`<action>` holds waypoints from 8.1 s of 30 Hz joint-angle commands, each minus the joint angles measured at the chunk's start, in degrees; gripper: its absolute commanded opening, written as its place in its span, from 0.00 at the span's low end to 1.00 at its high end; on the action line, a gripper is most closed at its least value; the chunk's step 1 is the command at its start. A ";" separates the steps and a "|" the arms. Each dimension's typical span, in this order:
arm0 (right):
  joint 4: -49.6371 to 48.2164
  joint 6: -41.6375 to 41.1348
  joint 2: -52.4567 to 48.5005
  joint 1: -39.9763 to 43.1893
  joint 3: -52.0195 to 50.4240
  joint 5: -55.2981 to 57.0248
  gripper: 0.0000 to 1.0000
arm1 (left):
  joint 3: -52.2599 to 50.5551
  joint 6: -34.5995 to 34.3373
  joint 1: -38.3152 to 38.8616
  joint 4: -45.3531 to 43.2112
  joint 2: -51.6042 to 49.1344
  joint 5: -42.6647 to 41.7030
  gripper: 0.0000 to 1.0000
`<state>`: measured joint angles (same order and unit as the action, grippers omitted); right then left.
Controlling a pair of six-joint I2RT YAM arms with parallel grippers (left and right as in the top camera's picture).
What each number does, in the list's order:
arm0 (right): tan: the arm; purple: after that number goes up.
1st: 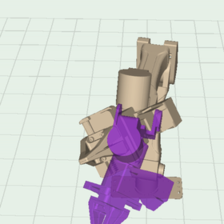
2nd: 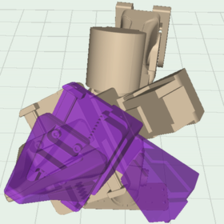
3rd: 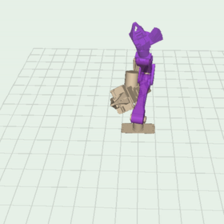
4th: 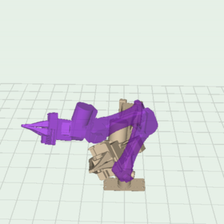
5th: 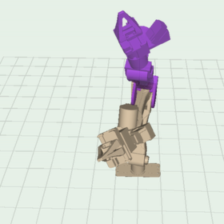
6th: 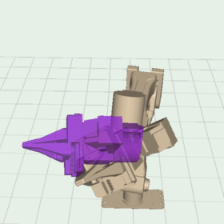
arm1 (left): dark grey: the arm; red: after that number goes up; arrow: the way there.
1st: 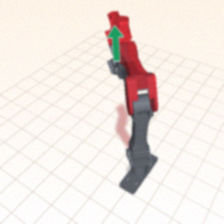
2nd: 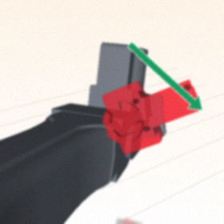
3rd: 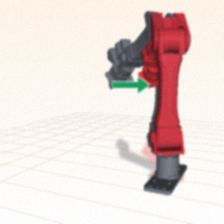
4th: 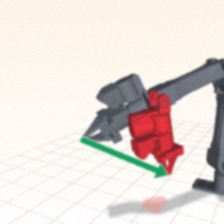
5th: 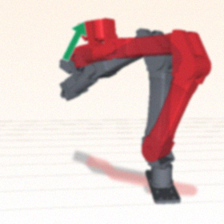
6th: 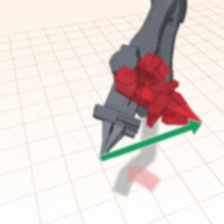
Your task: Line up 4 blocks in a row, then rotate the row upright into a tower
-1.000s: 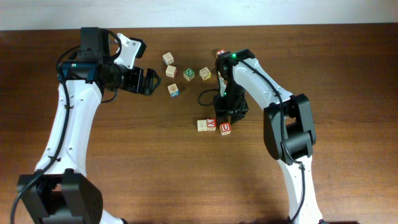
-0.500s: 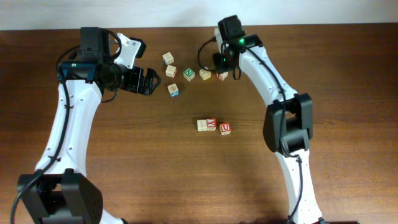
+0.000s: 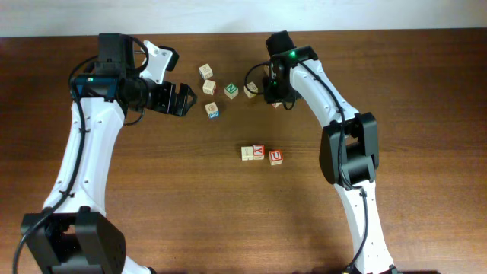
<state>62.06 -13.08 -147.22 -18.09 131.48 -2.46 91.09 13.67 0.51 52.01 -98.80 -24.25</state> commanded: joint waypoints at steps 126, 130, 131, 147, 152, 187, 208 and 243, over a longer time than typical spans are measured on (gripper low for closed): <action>-9.35 -18.95 39.98 1.55 -60.92 -4.68 0.08 | 0.90 -21.99 11.82 2.97 -7.28 16.59 0.99; -16.96 -19.39 39.91 1.55 -61.53 -6.91 0.07 | 0.90 -21.99 11.82 2.99 -7.28 16.59 0.99; -18.60 -19.39 39.87 1.55 -61.53 -7.82 0.07 | 0.90 -21.99 11.82 3.17 -7.28 16.59 0.99; -27.78 -10.67 36.26 1.05 -52.33 -10.01 0.14 | 0.90 -21.99 11.82 4.35 -7.28 16.59 0.99; -35.74 -17.51 31.54 -5.88 -51.95 -5.62 0.10 | 0.90 -21.99 11.82 4.28 -7.28 16.59 0.99; 12.70 7.34 36.48 11.41 -30.49 -26.21 0.05 | -3.39 -28.89 18.34 9.33 -1.57 20.46 0.29; -28.70 -14.14 36.24 3.76 -62.73 -16.11 0.04 | -24.85 -36.74 18.36 -12.98 -1.57 19.69 0.00; -37.73 -5.79 36.22 6.58 -69.99 -35.85 0.05 | -26.40 -27.19 16.52 -20.26 -9.35 1.55 0.00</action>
<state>24.73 -19.31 -111.44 -11.44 61.91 -37.63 65.69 -11.64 17.28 31.70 -107.37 -22.13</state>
